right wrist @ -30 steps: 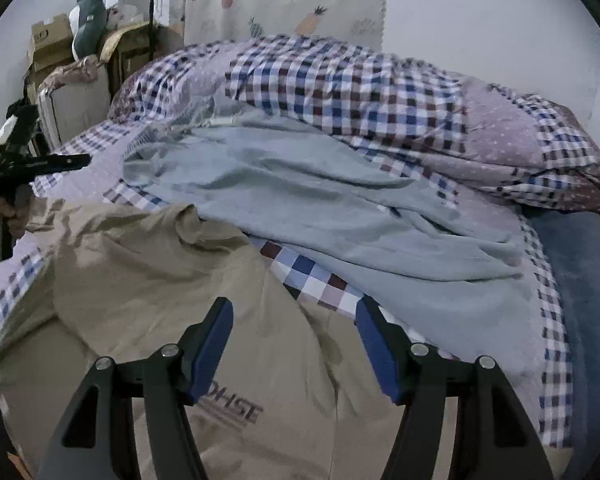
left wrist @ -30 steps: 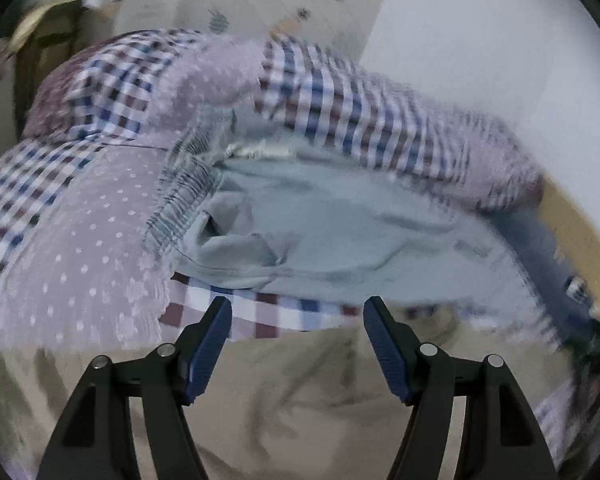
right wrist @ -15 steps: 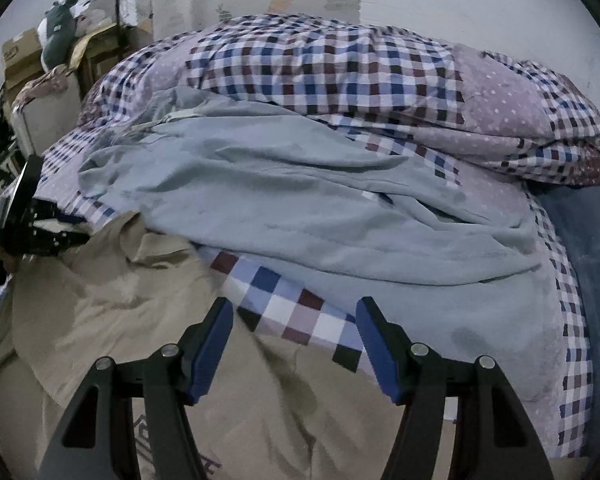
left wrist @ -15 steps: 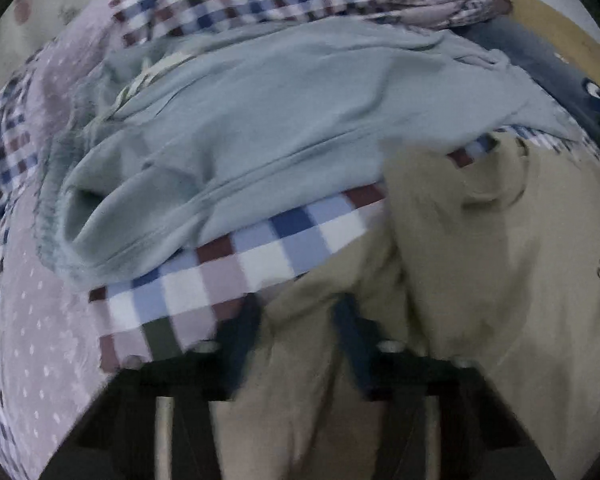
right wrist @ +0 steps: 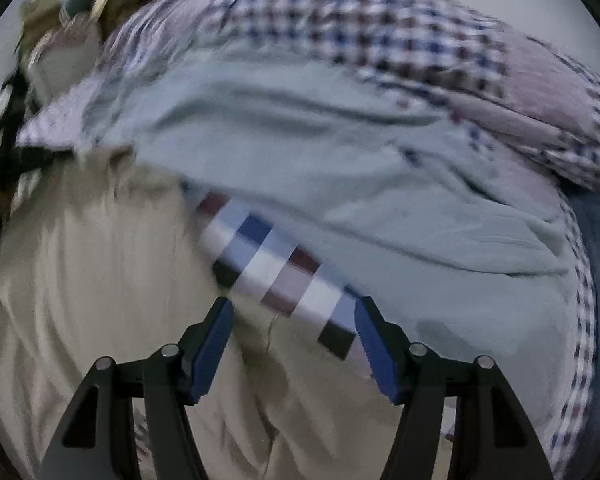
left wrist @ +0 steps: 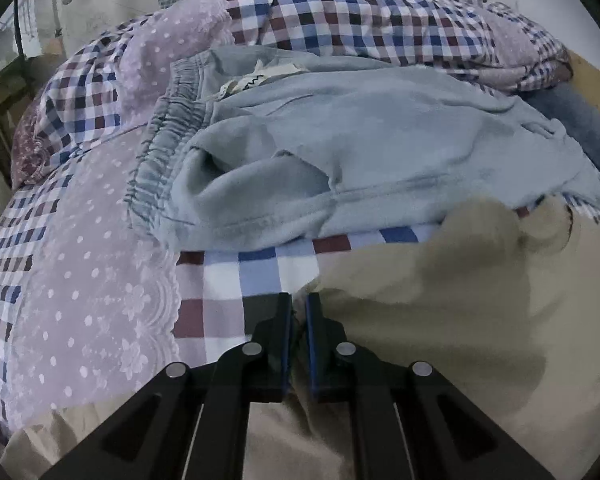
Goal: Fold clothes
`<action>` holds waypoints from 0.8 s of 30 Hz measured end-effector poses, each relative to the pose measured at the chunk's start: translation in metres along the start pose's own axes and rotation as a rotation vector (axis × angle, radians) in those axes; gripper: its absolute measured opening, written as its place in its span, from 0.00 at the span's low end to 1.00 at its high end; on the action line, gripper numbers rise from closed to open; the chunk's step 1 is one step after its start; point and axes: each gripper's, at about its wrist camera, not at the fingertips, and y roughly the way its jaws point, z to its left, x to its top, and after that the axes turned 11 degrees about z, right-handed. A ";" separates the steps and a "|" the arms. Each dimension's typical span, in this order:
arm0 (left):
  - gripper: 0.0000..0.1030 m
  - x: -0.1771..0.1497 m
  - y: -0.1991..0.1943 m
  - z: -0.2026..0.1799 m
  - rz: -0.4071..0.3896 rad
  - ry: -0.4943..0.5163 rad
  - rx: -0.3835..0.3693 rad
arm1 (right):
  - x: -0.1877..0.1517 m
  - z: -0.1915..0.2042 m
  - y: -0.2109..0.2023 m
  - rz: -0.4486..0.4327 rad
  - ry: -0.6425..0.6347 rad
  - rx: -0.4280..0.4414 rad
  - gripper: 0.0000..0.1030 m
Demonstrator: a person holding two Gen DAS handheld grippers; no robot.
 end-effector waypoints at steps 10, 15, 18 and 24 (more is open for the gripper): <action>0.06 0.004 0.003 0.004 0.004 -0.009 -0.004 | 0.008 0.026 0.041 0.087 -0.193 0.006 0.42; 0.06 0.015 0.003 0.003 -0.012 -0.035 0.008 | 0.011 0.036 0.035 0.050 -0.224 -0.104 0.03; 0.06 0.024 -0.009 0.005 -0.065 -0.065 0.013 | 0.014 0.018 0.012 -0.050 -0.139 -0.216 0.03; 0.05 0.049 -0.038 0.017 -0.195 -0.155 0.067 | 0.029 -0.019 -0.024 -0.196 0.015 -0.421 0.03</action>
